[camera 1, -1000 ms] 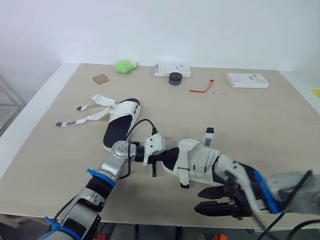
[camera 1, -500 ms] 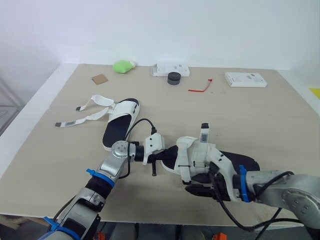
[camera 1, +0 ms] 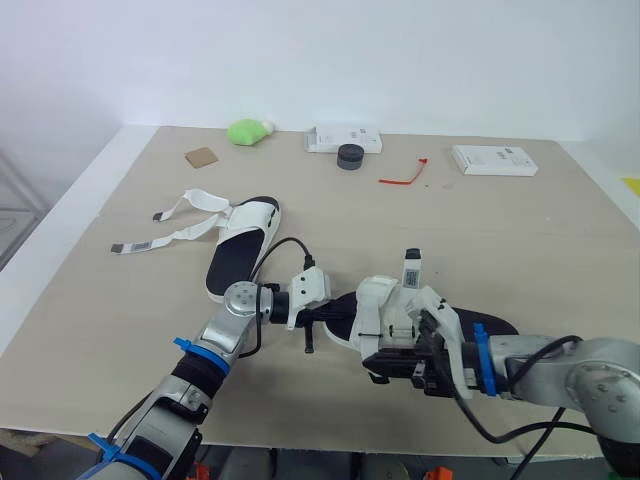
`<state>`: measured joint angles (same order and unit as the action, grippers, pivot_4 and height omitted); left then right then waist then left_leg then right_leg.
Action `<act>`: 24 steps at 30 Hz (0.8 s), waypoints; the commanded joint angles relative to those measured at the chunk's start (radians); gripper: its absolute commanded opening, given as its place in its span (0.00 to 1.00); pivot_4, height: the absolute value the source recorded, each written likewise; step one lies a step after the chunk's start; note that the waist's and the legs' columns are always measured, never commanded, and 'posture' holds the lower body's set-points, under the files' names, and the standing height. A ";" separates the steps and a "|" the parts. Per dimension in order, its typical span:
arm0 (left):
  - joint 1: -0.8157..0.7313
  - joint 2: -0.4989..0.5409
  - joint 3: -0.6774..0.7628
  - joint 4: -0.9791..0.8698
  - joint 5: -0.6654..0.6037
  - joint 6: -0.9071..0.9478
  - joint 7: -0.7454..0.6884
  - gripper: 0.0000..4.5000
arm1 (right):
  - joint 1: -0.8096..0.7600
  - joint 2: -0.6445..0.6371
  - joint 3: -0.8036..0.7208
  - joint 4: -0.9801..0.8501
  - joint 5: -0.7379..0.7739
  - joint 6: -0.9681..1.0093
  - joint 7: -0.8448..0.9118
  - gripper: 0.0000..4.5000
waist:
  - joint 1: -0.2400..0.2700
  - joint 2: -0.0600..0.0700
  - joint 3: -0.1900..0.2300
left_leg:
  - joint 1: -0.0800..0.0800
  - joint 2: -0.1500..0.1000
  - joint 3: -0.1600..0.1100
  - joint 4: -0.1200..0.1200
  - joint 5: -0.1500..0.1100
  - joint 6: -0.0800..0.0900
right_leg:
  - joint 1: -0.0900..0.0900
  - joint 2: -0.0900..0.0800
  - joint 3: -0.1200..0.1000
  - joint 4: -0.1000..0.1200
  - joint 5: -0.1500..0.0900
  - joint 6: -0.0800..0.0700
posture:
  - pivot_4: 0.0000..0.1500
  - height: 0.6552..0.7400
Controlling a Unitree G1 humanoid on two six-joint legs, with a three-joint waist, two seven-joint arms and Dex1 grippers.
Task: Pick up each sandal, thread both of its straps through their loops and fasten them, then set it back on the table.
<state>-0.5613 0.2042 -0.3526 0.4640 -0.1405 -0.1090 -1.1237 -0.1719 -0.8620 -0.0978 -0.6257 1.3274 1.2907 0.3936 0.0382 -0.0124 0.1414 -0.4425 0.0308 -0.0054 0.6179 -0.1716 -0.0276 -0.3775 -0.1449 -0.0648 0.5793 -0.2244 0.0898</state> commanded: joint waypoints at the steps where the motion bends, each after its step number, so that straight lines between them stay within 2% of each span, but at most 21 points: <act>1: 0.059 0.018 -0.063 0.131 0.095 0.073 0.017 0.00 | -0.006 -0.049 -0.086 -0.064 0.163 -0.047 0.095 0.01 | 0.000 0.000 0.000 | 0.000 0.000 0.000 0.000 0.000 0.000 | 0.000 0.000 0.000 0.000 0.000 0.000 | 1.00 1.00; 3: 0.056 0.016 -0.063 0.135 0.095 0.071 0.017 0.00 | -0.016 -0.077 -0.111 -0.080 0.268 -0.079 0.118 0.01 | 0.000 0.000 0.001 | 0.000 0.000 0.000 0.000 0.000 0.000 | 0.001 0.000 0.000 0.000 0.000 0.000 | 1.00 1.00; 6: 0.053 0.015 -0.062 0.140 0.096 0.070 0.017 0.00 | -0.062 -0.083 -0.092 -0.055 0.345 -0.129 0.068 0.01 | 0.001 -0.001 0.001 | 0.000 -0.001 -0.001 0.000 0.000 0.000 | 0.001 0.000 0.000 0.000 0.000 0.000 | 1.00 1.00; 9: 0.051 0.013 -0.062 0.143 0.097 0.069 0.016 0.00 | -0.145 -0.028 -0.028 0.025 0.352 -0.177 -0.076 0.01 | 0.003 0.000 0.002 | 0.000 -0.001 -0.001 0.000 0.000 0.000 | 0.001 0.000 0.000 0.000 0.000 0.000 | 1.00 1.00; 14: 0.049 0.010 -0.059 0.146 0.098 0.069 0.016 0.00 | -0.246 0.087 0.069 0.228 0.355 -0.206 -0.420 0.01 | 0.003 -0.001 0.002 | -0.001 -0.002 -0.002 0.000 0.000 0.001 | 0.001 0.001 0.000 0.000 0.002 0.000 | 1.00 1.00; 17: 0.051 0.012 -0.058 0.144 0.097 0.068 0.016 0.00 | -0.238 0.111 0.081 0.303 0.420 -0.220 -0.560 0.01 | 0.003 -0.001 0.002 | -0.001 -0.001 -0.002 0.000 0.001 0.001 | 0.001 0.001 0.000 0.000 0.003 -0.001 | 1.00 1.00; 24: 0.059 0.022 -0.059 0.136 0.095 0.070 0.016 0.00 | -0.135 0.095 0.018 0.321 0.606 -0.301 -0.678 0.01 | 0.002 0.000 0.001 | 0.000 0.000 -0.002 0.000 0.002 0.003 | 0.002 0.003 0.000 0.000 0.003 -0.001 | 1.00 1.00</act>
<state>-0.5659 0.1975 -0.3500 0.4735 -0.1409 -0.1094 -1.1196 -0.3140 -0.7520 -0.0134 -0.3027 1.8617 1.0501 -0.2490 0.0400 -0.0122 0.1424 -0.4426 0.0310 -0.0071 0.6184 -0.1696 -0.0243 -0.3753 -0.1423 -0.0649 0.5798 -0.2211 0.0884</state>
